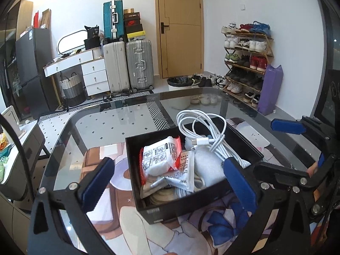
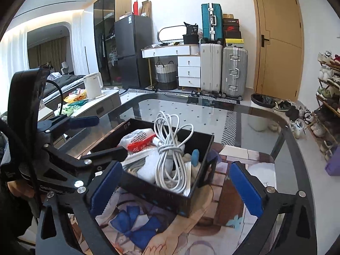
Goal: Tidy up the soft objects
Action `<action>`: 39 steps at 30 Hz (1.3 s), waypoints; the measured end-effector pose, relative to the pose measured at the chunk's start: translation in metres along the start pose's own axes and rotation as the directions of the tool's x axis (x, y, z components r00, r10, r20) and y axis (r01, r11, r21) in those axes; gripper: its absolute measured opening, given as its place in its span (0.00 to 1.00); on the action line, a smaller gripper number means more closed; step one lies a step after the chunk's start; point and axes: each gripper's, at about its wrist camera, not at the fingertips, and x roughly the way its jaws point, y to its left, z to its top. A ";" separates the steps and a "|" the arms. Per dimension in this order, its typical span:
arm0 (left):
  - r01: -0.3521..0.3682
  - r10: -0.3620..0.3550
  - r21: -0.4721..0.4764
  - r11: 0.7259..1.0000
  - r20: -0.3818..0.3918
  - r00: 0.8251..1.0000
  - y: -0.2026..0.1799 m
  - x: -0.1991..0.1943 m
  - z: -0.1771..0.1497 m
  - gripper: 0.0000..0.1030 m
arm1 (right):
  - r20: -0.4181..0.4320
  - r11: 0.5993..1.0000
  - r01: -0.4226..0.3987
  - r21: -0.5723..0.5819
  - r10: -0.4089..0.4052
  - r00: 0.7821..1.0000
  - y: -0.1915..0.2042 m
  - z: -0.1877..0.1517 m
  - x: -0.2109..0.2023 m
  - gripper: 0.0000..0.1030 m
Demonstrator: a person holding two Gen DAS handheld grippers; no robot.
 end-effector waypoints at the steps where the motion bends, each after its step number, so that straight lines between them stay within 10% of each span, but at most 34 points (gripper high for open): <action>1: 0.000 0.000 -0.004 1.000 0.003 1.000 0.000 -0.002 -0.001 1.00 | 0.011 1.000 -0.002 0.003 0.002 1.000 0.001 -0.002 -0.004 0.99; 39: -0.059 0.061 -0.059 0.997 0.039 0.997 0.020 -0.015 -0.049 1.00 | 0.134 1.000 -0.003 0.020 0.000 0.991 0.022 -0.032 -0.014 0.99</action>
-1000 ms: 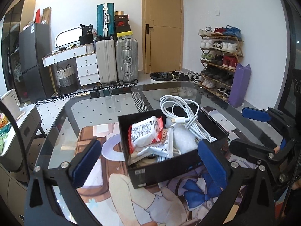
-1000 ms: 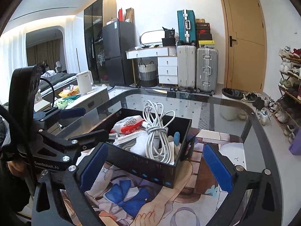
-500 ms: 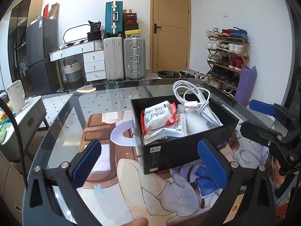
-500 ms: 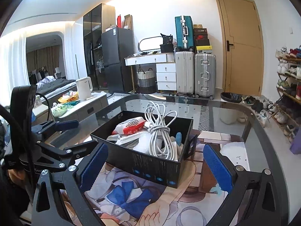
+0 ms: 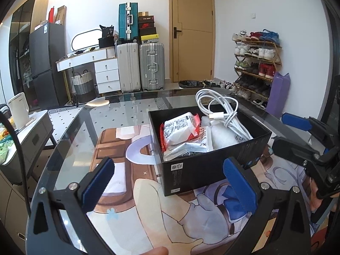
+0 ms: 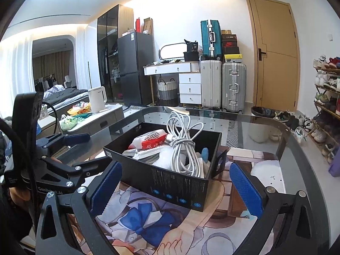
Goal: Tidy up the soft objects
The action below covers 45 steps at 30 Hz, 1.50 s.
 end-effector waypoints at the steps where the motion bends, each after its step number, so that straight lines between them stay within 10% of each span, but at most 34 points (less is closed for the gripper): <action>1: -0.002 0.002 0.001 1.000 0.000 1.000 -0.001 0.000 0.000 1.00 | 0.002 1.000 0.004 0.001 -0.004 1.000 0.000 0.000 -0.001 0.99; 45: 0.005 -0.005 0.014 1.000 0.028 1.000 -0.003 -0.008 0.000 1.00 | 0.021 1.000 0.011 -0.029 -0.011 1.000 0.009 -0.001 -0.006 0.99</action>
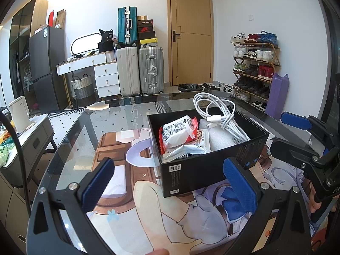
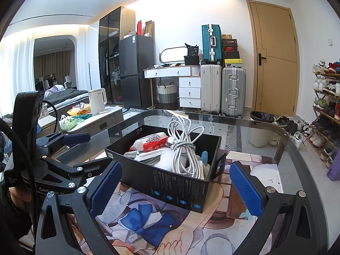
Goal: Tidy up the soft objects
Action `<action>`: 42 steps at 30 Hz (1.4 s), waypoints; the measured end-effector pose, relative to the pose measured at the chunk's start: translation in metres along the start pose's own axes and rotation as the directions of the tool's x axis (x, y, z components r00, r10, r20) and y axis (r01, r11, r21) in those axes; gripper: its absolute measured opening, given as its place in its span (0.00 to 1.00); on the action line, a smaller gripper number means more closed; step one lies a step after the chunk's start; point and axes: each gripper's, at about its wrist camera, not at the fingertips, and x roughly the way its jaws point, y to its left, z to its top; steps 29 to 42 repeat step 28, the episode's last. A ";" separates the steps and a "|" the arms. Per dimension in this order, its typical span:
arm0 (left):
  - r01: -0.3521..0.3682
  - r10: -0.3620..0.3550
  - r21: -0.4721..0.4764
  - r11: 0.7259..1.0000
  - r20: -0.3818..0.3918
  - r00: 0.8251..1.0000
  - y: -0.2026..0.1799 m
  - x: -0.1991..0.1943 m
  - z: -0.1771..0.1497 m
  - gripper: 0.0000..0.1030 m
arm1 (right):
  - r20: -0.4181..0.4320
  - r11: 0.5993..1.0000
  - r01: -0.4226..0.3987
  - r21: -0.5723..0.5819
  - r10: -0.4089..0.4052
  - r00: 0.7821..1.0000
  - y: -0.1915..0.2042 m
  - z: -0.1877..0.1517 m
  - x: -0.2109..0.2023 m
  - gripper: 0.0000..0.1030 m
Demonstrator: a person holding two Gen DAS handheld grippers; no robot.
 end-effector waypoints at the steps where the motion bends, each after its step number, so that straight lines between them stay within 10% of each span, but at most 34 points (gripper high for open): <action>1: -0.001 0.001 0.000 1.000 0.001 1.000 0.000 0.000 0.000 1.00 | 0.000 1.000 0.001 0.000 -0.001 1.000 0.000 0.000 0.000 0.99; 42: -0.005 0.005 -0.002 1.000 0.004 1.000 0.002 0.000 0.000 1.00 | 0.001 1.000 0.000 0.000 0.000 1.000 0.000 0.000 0.000 0.99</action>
